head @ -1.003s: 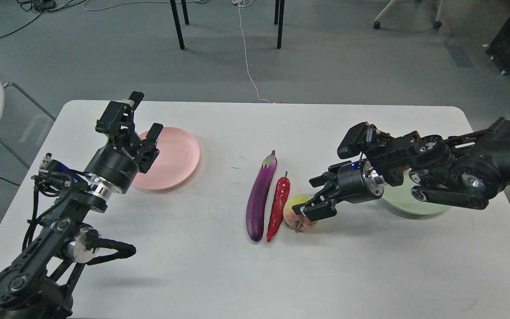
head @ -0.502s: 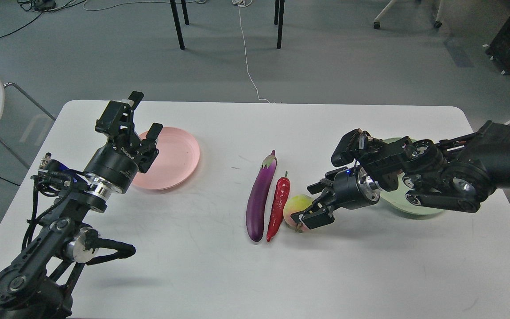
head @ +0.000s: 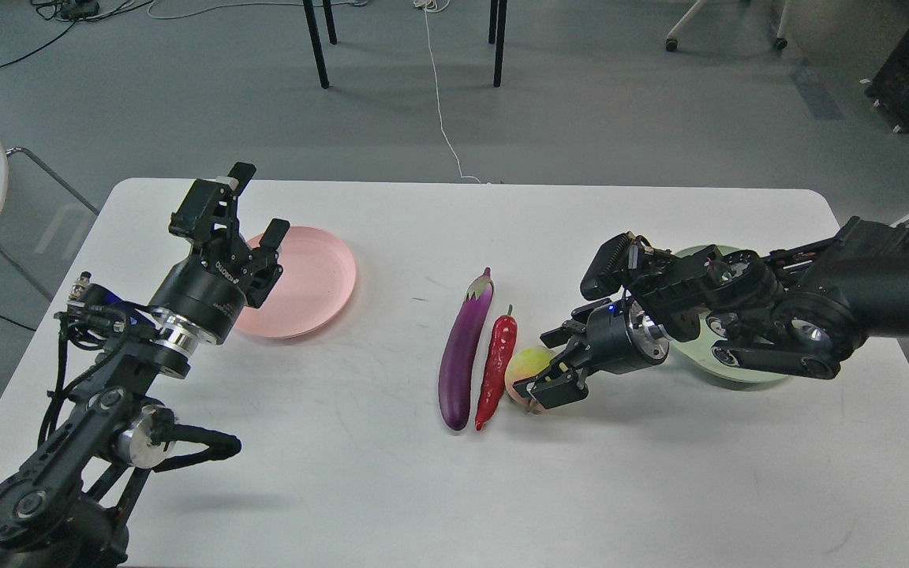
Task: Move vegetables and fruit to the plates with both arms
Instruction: 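Move the right gripper to the peach and grasp it, then carry the peach onto the green plate beside the pomegranate and release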
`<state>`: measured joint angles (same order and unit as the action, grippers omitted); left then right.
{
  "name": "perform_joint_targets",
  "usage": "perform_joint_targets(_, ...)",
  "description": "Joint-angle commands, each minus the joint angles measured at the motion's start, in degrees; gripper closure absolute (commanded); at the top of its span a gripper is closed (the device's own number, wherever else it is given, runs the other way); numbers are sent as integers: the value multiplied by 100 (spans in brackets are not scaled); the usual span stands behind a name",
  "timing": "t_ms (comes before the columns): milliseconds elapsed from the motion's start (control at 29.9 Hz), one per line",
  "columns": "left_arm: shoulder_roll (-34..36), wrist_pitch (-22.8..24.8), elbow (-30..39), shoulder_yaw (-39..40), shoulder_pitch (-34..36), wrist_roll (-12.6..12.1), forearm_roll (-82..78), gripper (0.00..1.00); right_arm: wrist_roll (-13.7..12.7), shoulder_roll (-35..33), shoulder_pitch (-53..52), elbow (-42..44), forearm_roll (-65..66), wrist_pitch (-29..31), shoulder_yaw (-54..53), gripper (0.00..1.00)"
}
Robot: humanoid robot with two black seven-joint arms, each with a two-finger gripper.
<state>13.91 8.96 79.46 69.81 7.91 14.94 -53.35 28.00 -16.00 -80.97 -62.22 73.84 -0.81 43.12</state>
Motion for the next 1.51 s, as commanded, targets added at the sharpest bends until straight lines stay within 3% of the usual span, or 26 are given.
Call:
perform_joint_targets(0, 15, 9, 17, -3, 0, 0, 0, 2, 0, -9, 2, 0, -10, -7, 74, 20)
perform_joint_targets(167, 7, 0, 17, -3, 0, 0, 0, 2, 0, -35, 2, -18, -10, -25, 74, 43)
perform_joint_targets(234, 7, 0, 17, 6, 0, 0, 0, 2, 0, -44, -24, -35, -19, -42, 74, 47)
perform_joint_targets(468, 7, 0, 26, 6, 9, 0, 0, 2, 0, -386, -419, -281, -63, -51, -5, 47)
perform_joint_targets(769, -55, 9, 26, -11, 44, -18, 9, 2, 0, -1650, -1034, -484, 130, -16, -49, 47)
perform_joint_targets(1003, -81, 9, 17, -11, 26, -26, 0, 2, 0, -2609, -964, -308, 1158, -7, 100, 47)
perform_joint_targets(1472, -161, 0, 17, -284, 88, -18, -35, 2, 0, -2812, -648, -229, 1326, -7, 390, 45)
